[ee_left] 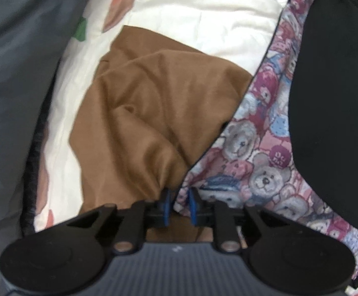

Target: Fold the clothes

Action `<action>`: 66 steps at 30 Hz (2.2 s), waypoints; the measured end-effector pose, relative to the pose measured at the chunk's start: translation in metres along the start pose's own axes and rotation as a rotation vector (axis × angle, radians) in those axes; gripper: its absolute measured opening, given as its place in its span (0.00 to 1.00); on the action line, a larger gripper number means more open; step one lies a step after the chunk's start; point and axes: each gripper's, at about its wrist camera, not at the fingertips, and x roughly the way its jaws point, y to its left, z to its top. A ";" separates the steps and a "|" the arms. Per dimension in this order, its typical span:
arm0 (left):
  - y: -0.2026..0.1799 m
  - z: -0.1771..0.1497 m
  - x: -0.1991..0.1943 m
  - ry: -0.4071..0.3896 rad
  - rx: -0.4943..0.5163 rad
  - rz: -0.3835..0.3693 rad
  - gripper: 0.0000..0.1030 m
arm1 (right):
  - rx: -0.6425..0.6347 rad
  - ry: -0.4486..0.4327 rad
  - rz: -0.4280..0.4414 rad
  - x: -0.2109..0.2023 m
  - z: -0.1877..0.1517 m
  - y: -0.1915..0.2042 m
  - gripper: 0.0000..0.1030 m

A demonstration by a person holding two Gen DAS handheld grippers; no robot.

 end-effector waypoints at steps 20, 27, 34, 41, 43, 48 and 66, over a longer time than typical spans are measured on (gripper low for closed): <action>-0.037 -0.020 -0.093 -0.126 -0.048 0.003 0.61 | -0.041 -0.149 0.009 -0.065 -0.010 0.004 0.40; -0.079 -0.022 -0.109 -0.156 -0.069 -0.061 0.61 | -0.005 -0.247 -0.036 -0.104 -0.009 -0.031 0.43; -0.134 -0.027 -0.105 -0.157 -0.041 -0.087 0.61 | 0.042 -0.343 -0.083 -0.141 -0.006 -0.081 0.43; -0.177 -0.024 -0.101 -0.162 -0.015 -0.131 0.61 | 0.095 -0.396 -0.106 -0.165 0.005 -0.129 0.43; -0.189 -0.023 -0.098 -0.156 -0.010 -0.142 0.61 | 0.121 -0.402 -0.117 -0.170 0.006 -0.145 0.43; -0.211 -0.027 -0.088 -0.153 0.010 -0.154 0.61 | 0.154 -0.401 -0.146 -0.178 0.007 -0.179 0.43; -0.238 -0.018 -0.070 -0.159 0.053 -0.138 0.63 | 0.266 -0.292 -0.226 -0.150 0.000 -0.256 0.43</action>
